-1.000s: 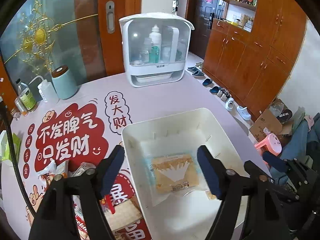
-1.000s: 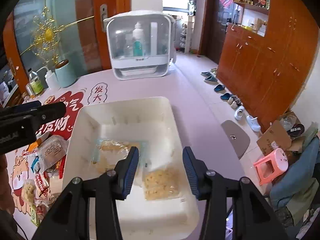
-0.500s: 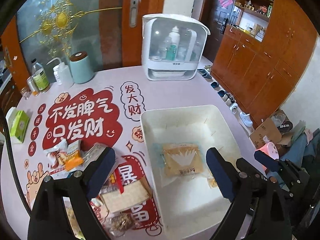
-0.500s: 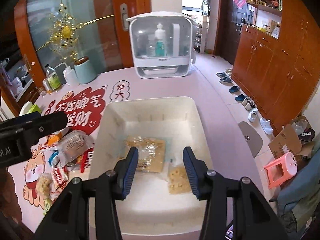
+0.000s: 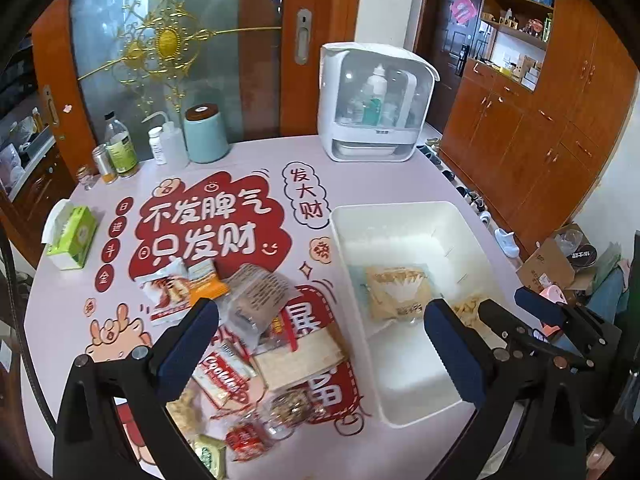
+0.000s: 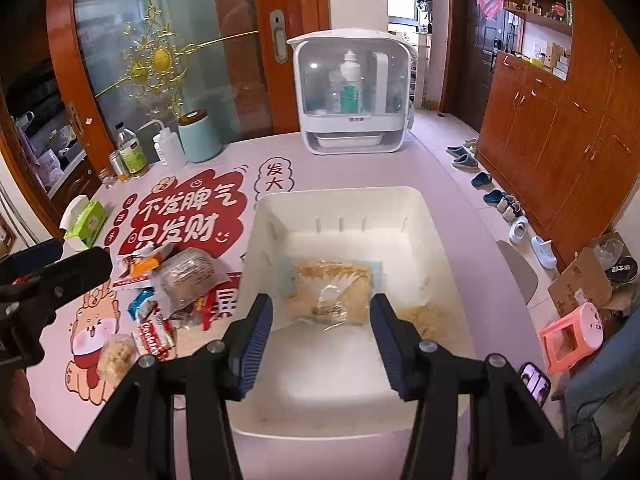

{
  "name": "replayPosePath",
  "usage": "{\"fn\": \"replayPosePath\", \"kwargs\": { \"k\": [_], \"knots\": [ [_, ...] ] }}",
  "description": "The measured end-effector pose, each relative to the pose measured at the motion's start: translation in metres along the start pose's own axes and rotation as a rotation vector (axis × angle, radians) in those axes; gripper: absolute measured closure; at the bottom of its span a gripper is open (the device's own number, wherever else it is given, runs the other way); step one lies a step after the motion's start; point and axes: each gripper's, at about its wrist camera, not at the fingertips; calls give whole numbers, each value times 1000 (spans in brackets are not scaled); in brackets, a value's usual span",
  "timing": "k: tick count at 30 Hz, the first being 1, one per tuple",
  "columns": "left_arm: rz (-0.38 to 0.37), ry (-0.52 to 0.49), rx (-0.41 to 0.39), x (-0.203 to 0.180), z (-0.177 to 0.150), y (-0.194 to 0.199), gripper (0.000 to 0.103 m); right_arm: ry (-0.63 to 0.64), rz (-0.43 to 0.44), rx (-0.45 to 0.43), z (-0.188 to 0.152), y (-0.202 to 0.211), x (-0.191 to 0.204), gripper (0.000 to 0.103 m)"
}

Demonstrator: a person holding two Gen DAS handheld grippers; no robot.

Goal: Organize snacks
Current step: 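Lower both bags into the white tray and open both grippers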

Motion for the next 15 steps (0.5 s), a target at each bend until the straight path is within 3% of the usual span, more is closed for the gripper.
{"fn": "replayPosePath", "kwargs": {
  "k": [15],
  "knots": [
    [-3, 3, -14, 83, -20, 40, 1, -25, -47, -64, -9, 34, 72, 52]
  ]
}}
Point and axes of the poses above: each gripper's, at about its wrist camera, not at the fingertips, and y roughly against the way its jaws point, x to its left, z to its top, and after that the axes turned 3 degrees about z, right-handed
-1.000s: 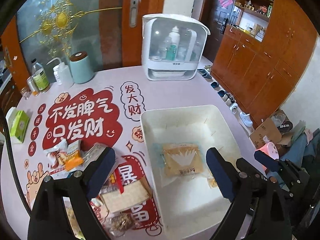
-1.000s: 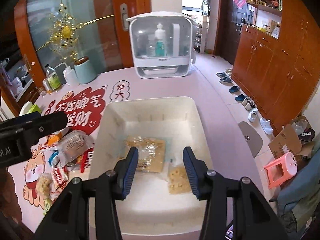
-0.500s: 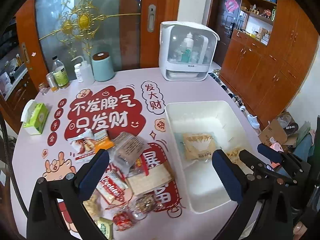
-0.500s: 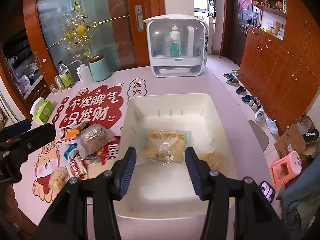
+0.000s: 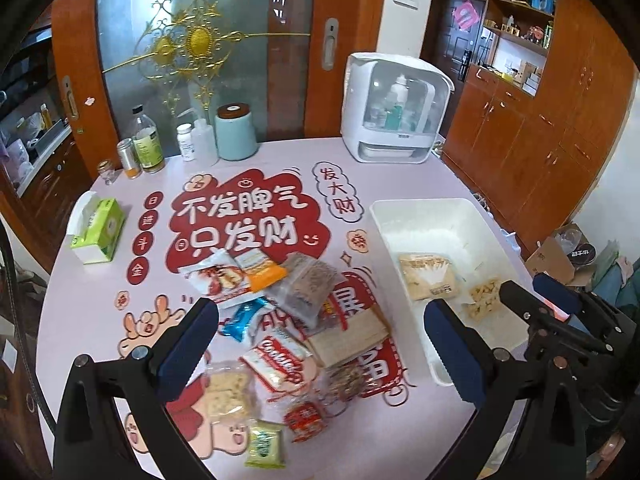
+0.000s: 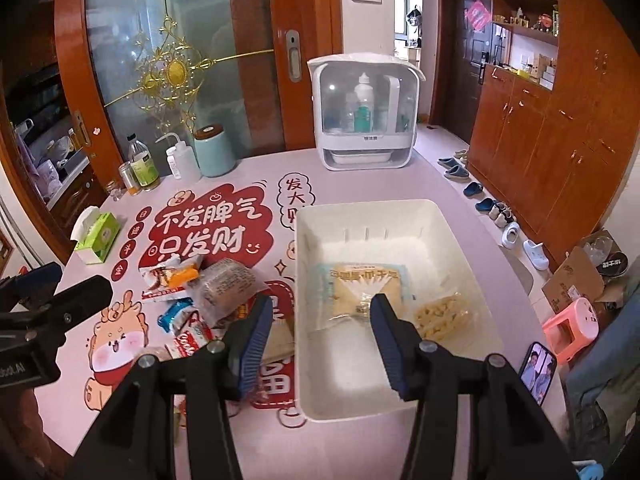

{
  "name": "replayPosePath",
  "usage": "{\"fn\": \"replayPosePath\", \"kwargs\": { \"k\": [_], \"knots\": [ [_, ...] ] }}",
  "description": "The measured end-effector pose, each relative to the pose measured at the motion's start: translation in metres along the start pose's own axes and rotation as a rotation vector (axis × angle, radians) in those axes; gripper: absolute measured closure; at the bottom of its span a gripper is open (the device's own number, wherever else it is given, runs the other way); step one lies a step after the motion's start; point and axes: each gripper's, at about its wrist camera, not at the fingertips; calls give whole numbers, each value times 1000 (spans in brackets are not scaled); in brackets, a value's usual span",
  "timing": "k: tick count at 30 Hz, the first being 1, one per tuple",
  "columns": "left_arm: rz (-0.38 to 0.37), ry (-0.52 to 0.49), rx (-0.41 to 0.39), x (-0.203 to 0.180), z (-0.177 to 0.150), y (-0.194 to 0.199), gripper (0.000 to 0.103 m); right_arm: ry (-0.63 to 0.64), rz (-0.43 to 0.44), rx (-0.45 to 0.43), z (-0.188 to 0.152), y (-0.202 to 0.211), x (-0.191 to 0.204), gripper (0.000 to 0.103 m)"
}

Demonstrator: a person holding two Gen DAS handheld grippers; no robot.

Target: Organize snacks

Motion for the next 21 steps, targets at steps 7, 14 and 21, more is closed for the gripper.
{"fn": "replayPosePath", "kwargs": {
  "k": [7, 14, 21],
  "knots": [
    [13, 0, -22, 43, -4, 13, 1, -6, -16, -14, -6, 9, 37, 52],
    [29, 5, -26, 86, -15, 14, 1, 7, -27, -1, -16, 11, 68, 51],
    [47, 3, 16, 125, -37, -1, 1, -11, -16, 44, -34, 1, 89, 51]
  ]
}}
Point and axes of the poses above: each gripper's, at about its wrist camera, not at the fingertips, and y roughly against the way its jaws point, x to its left, z to its top, and after that the axes turned 3 degrees about z, right-handed
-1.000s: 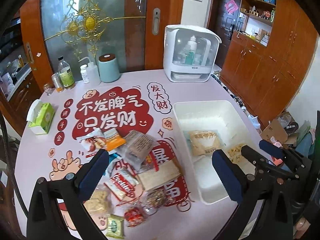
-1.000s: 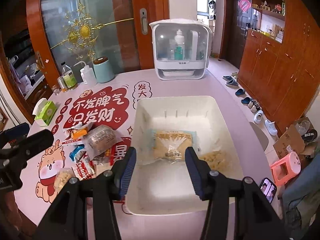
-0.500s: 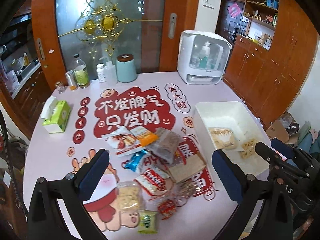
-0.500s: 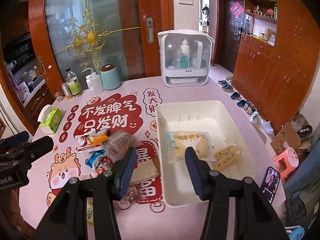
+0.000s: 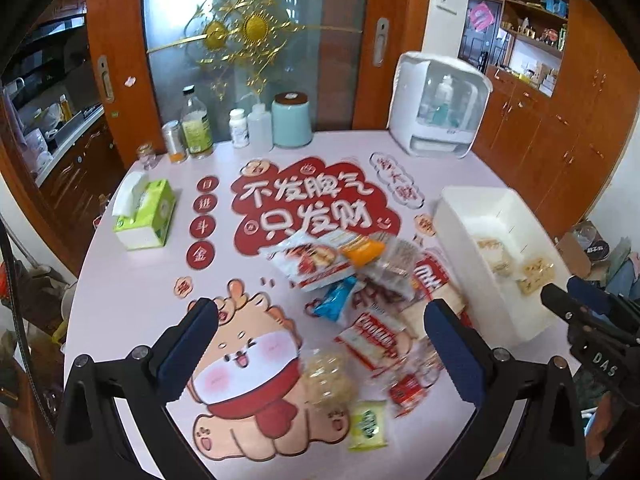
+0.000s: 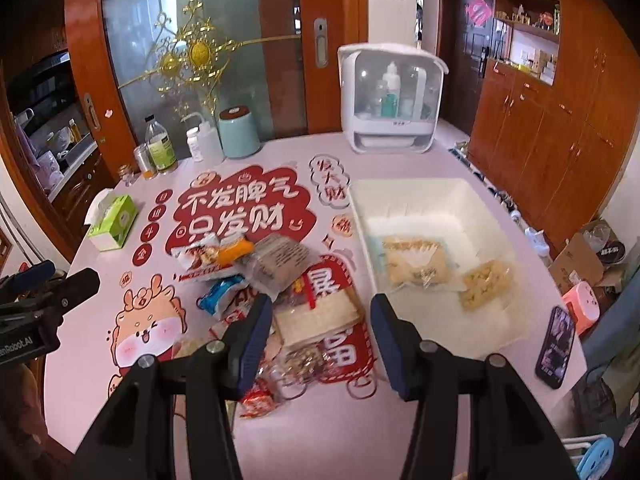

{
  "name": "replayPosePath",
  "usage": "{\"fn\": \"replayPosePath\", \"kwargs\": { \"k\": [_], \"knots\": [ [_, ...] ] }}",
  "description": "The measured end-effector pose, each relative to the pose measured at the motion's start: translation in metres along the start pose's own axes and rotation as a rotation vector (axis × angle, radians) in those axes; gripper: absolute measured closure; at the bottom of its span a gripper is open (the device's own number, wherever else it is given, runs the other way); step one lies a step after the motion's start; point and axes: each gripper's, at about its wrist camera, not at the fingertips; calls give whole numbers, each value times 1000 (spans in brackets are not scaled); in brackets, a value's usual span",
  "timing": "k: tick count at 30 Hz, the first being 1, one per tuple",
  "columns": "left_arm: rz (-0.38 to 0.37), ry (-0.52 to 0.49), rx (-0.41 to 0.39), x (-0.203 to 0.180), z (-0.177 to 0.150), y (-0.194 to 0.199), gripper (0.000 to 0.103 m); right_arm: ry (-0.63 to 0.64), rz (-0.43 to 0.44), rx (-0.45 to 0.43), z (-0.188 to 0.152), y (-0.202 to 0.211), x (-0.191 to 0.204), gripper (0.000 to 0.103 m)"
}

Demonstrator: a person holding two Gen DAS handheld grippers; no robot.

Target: Organize snacks

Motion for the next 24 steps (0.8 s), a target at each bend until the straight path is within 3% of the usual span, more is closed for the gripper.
{"fn": "replayPosePath", "kwargs": {
  "k": [9, 17, 24],
  "knots": [
    [4, -19, 142, 16, -36, -57, 1, -93, 20, 116, -35, -40, 6, 51],
    [11, -15, 264, 9, -63, -116, 1, -274, 89, 256, -82, -98, -5, 51],
    [23, 24, 354, 4, -75, -162, 1, -364, 87, 315, -88, -139, -11, 51]
  ]
}}
Point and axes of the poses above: each gripper's, at about its wrist camera, not at the fingertips, and y roughly against the way its jaws point, x to its left, z to its top, and after that the axes turned 3 degrees about z, right-handed
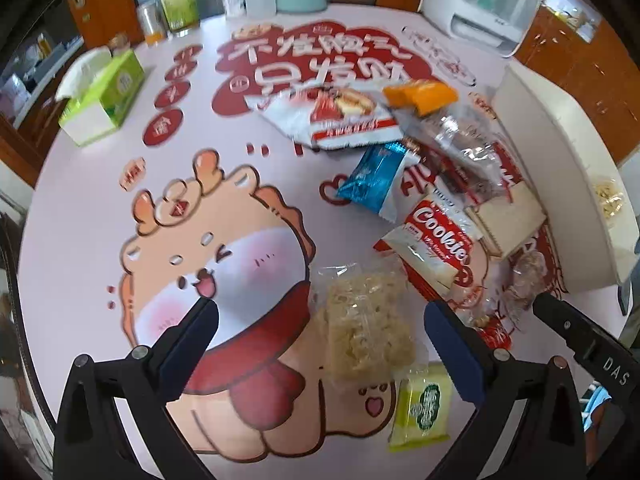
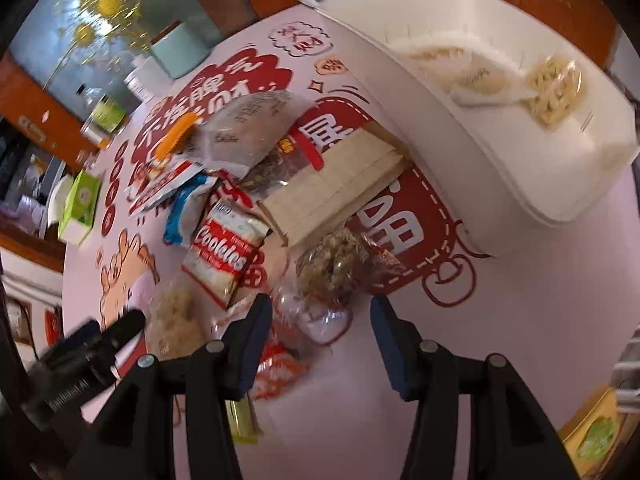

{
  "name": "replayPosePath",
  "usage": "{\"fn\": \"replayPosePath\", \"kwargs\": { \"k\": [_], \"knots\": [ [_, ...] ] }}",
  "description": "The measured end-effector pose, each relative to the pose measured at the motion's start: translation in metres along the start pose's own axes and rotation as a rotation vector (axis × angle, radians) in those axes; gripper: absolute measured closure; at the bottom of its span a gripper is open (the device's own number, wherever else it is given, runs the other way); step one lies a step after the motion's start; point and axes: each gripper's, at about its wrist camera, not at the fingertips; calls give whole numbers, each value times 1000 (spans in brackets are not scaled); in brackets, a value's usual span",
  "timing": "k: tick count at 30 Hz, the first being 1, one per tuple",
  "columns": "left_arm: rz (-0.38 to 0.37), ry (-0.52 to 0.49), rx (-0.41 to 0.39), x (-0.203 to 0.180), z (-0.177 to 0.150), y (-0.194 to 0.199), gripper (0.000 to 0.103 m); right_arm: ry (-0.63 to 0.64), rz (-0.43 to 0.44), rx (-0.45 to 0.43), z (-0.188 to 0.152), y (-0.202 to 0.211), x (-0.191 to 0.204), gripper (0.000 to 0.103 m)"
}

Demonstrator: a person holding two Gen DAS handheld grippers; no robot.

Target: Organize snacks

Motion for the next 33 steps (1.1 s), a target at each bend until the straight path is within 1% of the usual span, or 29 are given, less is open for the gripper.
{"fn": "replayPosePath", "kwargs": {
  "k": [5, 7, 12, 17, 19, 21, 22, 23, 25, 26, 27, 29, 30, 32, 33],
  "knots": [
    [-11, 35, 32, -1, 5, -15, 1, -105, 8, 15, 13, -18, -8, 51],
    [-6, 44, 40, -2, 6, -20, 1, -123, -9, 24, 17, -26, -9, 51],
    [6, 61, 70, -3, 10, -33, 1, -101, -36, 13, 23, -31, -6, 50],
    [13, 69, 105, -2, 10, -45, 1, -22, -84, 10, 20, -30, 4, 49],
    [11, 70, 112, -2, 9, -47, 1, -22, -113, 11, 19, -30, 3, 39],
    [11, 68, 114, -3, 9, -48, 1, -37, -122, 2, 19, -30, 0, 36],
    [11, 67, 116, -3, 9, -49, 1, -45, -126, 1, 19, -30, -1, 31],
    [10, 66, 119, -3, 10, -50, 1, -51, -131, 9, 20, -33, -3, 28],
    [10, 64, 127, -5, 9, -52, 1, -72, -98, 46, 21, -42, -8, 25],
    [9, 63, 130, -6, 8, -54, 1, -62, -105, 30, 20, -41, -6, 25],
    [9, 62, 131, -5, 5, -55, 1, -53, -111, 37, 20, -42, -4, 24],
    [7, 60, 135, -5, 2, -58, 1, -32, -121, 37, 19, -43, 0, 24],
    [5, 61, 135, -4, 0, -58, 1, -25, -122, 32, 19, -42, 1, 28],
    [-1, 71, 140, -4, -3, -61, 1, -3, -82, 28, 17, -41, 4, 42],
    [-2, 76, 139, -4, -4, -62, 1, 6, -68, 35, 16, -42, 5, 52]
  ]
}}
Point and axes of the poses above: each gripper's, at about its wrist camera, not at the fingertips, and y roughly against the way its jaws point, x to its left, z to its top, and after that the axes turned 3 degrees about z, right-handed
